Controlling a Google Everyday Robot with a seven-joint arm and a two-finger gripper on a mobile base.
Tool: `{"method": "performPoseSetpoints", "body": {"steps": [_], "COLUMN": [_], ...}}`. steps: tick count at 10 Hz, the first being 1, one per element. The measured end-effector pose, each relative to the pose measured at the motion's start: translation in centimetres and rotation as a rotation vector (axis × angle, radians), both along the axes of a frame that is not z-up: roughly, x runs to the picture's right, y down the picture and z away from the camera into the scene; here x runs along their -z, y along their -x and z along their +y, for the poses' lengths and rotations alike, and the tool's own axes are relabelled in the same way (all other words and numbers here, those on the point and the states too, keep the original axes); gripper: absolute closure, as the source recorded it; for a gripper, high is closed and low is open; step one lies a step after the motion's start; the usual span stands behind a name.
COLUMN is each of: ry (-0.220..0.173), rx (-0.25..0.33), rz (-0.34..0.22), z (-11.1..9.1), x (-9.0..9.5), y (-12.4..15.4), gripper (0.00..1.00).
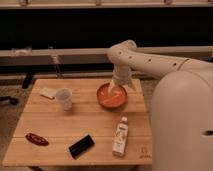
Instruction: Push the ceramic bowl across the table
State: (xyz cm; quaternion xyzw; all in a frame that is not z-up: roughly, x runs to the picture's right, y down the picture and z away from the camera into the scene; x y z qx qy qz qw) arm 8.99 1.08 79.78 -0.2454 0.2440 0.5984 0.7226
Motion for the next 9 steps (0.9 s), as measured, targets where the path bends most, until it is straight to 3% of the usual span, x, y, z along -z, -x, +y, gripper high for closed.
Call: {"method": "performPoseSetpoints", "body": {"steps": [9], "ry": [0.002], "rx": [0.016], "rz": [-0.004], "z": [0.6], "x": [-2.2], "y": [0.2], "gripper": [0.20]}}
